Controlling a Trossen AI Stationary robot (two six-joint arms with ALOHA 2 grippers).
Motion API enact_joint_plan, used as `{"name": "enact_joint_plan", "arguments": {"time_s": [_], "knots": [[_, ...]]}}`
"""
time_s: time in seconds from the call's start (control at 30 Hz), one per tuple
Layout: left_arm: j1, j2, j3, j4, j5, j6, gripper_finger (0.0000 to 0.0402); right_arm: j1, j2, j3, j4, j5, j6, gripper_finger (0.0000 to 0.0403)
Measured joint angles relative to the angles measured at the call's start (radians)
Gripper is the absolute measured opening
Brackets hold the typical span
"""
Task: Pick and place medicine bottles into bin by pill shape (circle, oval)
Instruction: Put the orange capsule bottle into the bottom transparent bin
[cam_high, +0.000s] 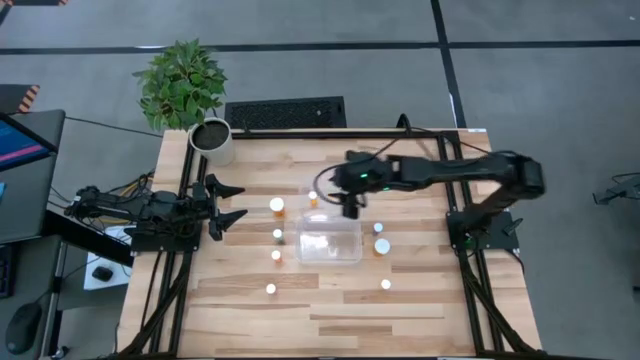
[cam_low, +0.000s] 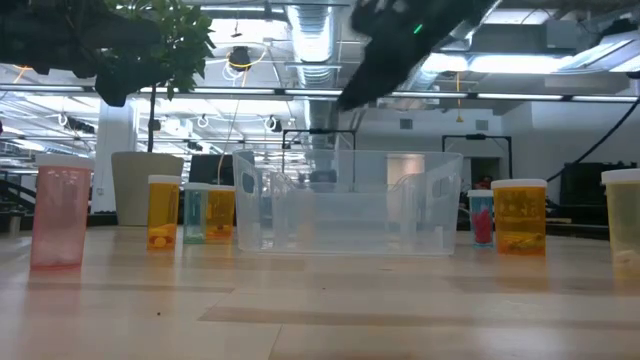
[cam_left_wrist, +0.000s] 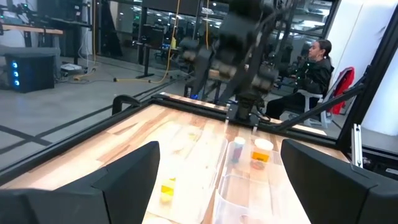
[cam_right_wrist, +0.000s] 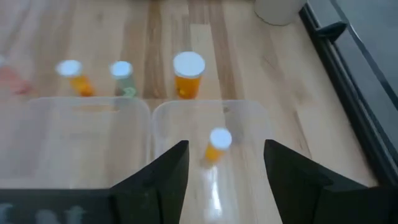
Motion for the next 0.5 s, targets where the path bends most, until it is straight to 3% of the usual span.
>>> {"name": "enact_joint_plan", "arguments": {"time_s": [0.23,0.37,0.5], "knots": [[0.0,0.0,0.0,0.0,0.0,-0.001,0.033,0.054,-0.306,-0.067,-0.236,0.015,0.133,0.0217],[0.0,0.0,0.0,0.0,0.0,-0.012,0.033,0.115,-0.452,-0.227,-0.172,0.086,0.212,0.0217],[0.0,0.0,0.0,0.001,0.0,-0.012,0.033,0.163,-0.51,-0.415,0.073,0.163,0.266,0.0217]]}}
